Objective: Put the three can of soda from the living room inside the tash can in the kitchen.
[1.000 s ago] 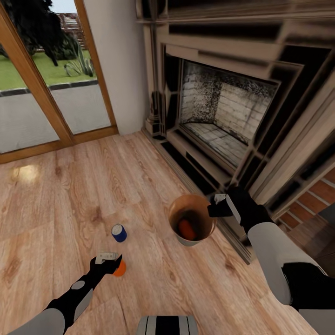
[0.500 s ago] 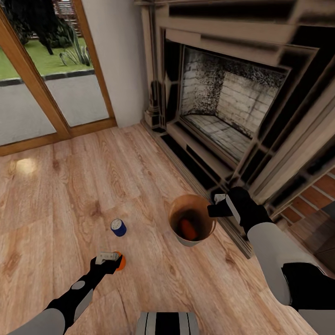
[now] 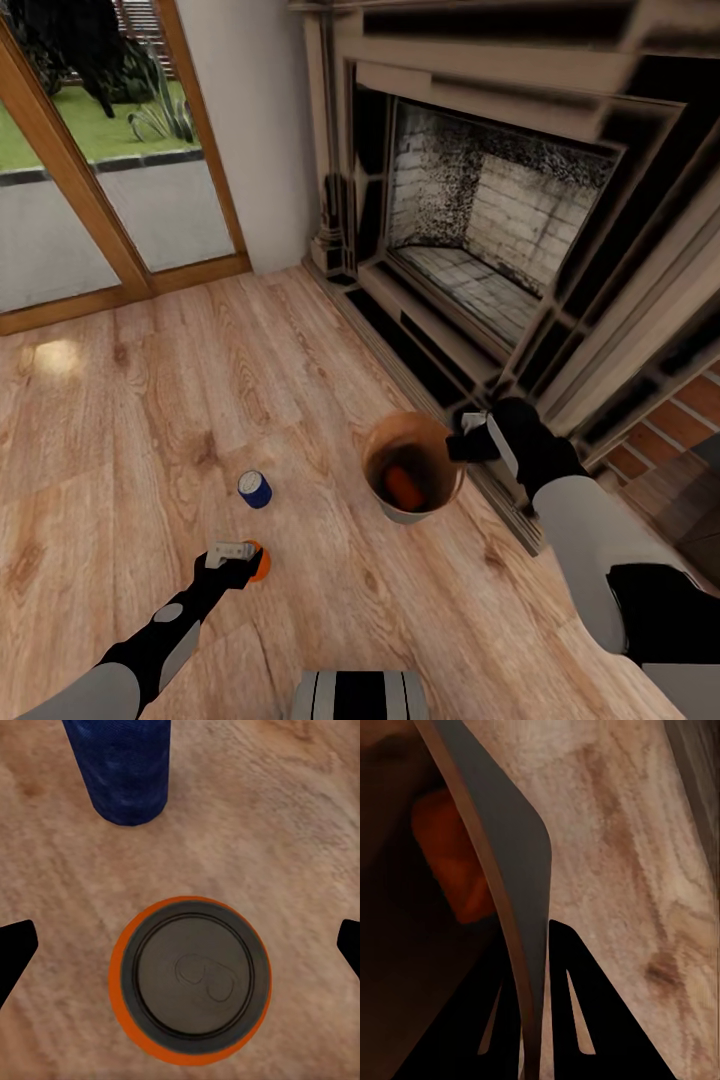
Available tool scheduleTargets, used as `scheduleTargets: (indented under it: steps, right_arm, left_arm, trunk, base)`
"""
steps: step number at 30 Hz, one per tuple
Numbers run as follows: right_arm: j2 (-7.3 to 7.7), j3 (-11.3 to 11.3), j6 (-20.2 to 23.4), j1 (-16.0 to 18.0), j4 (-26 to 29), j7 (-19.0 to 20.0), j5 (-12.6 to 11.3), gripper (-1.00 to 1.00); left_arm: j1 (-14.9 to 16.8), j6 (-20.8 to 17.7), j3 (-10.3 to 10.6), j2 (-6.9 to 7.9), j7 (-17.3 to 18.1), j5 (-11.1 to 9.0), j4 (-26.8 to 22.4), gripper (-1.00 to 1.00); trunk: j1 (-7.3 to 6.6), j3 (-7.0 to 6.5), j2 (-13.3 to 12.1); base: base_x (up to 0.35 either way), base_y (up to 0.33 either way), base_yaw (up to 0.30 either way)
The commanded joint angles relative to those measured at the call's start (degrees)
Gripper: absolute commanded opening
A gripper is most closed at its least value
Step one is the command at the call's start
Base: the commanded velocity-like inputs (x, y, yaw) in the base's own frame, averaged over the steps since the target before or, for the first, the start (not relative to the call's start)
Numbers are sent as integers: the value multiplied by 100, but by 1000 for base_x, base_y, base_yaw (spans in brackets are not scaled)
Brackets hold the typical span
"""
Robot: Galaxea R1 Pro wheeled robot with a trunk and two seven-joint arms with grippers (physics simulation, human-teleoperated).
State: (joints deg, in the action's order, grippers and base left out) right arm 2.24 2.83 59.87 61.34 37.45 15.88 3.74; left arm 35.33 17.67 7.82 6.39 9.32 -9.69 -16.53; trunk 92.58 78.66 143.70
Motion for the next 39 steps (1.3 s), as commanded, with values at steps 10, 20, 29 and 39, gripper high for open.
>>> scheduleTargets:
  steps: [10,20,29,39]
  right_arm:
    - [-4,-35,13,137,549,46,-145,-100]
    - [24,-27,13,151,562,46,-147,-100]
    - [24,-8,13,142,562,46,-151,-100]
    - [0,6,13,141,566,46,-146,-100]
  left_arm:
    - [0,0,0,-6,0,6,0,100]
    - [0,0,2,-14,0,19,0,100]
    - [0,3,2,-10,0,-3,0,100]
    - [0,1,1,-12,10,-3,0,100]
  trunk:
    - [2,22,2]
    - [25,221,14]
    - [25,221,14]
    - [25,221,14]
  base:
    - [0,0,0]
    - [0,0,0]
    - [5,0,0]
    - [113,0,0]
